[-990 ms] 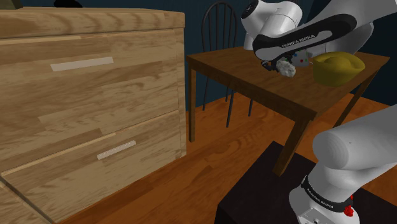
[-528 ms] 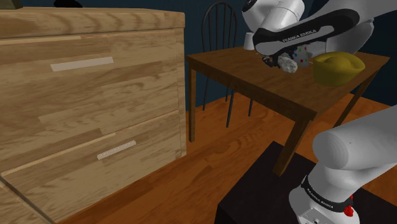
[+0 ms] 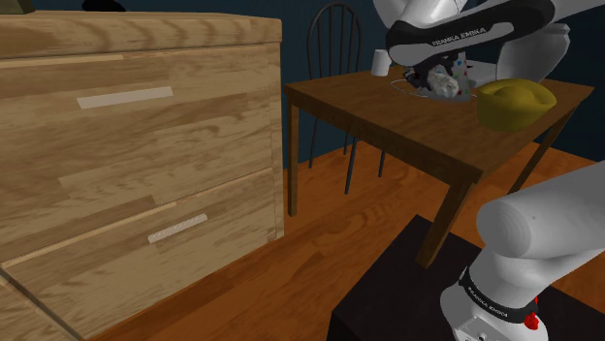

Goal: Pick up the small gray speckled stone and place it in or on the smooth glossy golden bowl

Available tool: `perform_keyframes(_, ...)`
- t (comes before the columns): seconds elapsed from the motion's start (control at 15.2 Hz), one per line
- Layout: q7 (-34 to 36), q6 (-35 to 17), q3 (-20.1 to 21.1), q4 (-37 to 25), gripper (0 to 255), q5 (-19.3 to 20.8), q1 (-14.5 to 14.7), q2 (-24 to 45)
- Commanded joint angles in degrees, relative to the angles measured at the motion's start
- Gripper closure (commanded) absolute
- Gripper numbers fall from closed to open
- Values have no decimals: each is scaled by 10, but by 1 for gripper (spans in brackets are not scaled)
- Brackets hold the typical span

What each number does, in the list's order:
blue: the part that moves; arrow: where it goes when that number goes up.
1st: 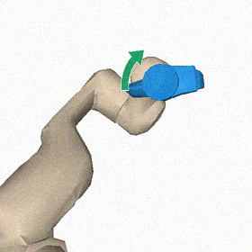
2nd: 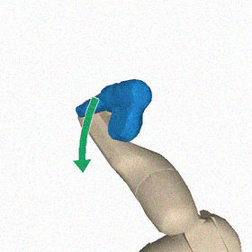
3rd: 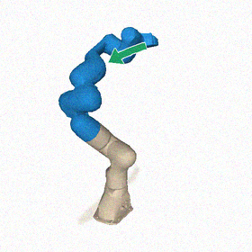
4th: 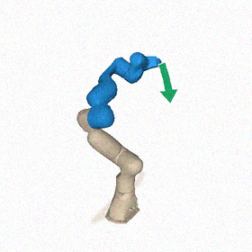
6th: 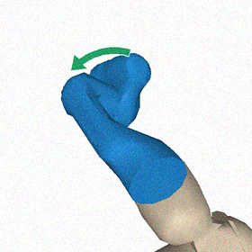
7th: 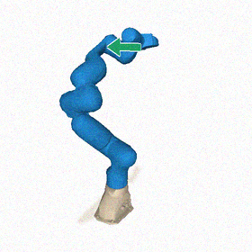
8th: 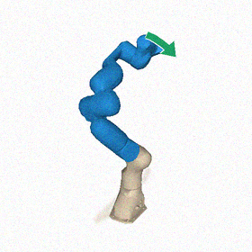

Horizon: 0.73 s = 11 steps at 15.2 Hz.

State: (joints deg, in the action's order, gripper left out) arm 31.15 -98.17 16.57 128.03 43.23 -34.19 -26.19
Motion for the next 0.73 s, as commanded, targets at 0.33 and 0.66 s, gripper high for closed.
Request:
perform_keyframes(0.33, -35, 36, 1, -50, 255, -4, -2, -1)
perform_keyframes(0.66, -59, 61, 2, -88, 255, -5, -4, 3)
